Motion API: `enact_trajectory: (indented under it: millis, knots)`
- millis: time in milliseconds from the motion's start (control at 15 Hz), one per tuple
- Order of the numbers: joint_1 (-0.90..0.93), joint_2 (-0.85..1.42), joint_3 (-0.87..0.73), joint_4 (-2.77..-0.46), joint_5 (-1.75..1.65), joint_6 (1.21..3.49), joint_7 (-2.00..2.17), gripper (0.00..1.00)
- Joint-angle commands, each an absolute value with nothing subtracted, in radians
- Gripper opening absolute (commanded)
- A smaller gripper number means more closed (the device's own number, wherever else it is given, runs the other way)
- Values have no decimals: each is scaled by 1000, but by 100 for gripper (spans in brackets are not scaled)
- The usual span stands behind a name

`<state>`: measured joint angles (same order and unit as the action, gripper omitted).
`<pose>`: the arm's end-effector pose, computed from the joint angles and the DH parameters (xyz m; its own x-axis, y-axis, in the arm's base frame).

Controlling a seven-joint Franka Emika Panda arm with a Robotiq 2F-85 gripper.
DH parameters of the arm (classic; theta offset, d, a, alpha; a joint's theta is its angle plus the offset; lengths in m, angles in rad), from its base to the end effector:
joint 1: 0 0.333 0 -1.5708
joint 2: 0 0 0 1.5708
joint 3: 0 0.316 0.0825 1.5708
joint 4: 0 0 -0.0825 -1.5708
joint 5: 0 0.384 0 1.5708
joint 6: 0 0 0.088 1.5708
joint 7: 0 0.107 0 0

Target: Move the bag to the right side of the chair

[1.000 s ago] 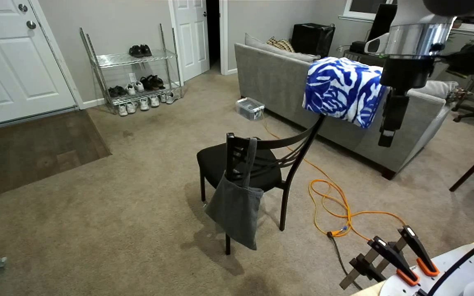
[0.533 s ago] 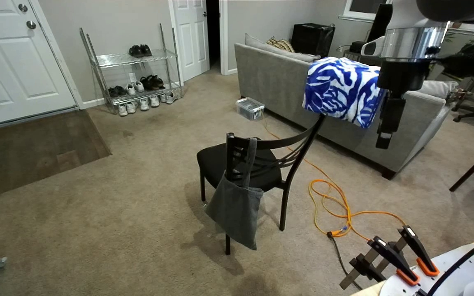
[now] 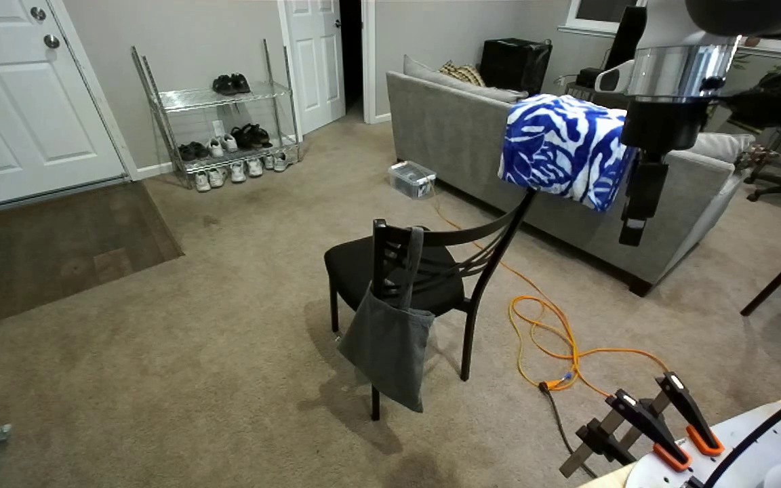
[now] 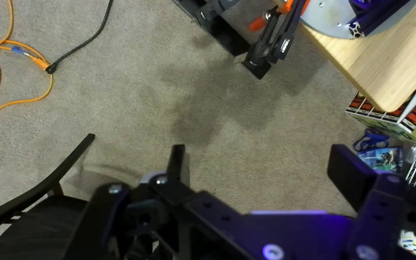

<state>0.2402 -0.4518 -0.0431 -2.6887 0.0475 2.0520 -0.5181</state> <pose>0.3484 0.0733 0.3595 0.7549 0.6422 -0.1329 0.6271 -0.7662 -0.1404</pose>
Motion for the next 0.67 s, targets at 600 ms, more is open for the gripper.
enact_trajectory:
  millis: [600]
  knots:
    - [241, -181, 0, -2460, 5, 1950, -863, 100]
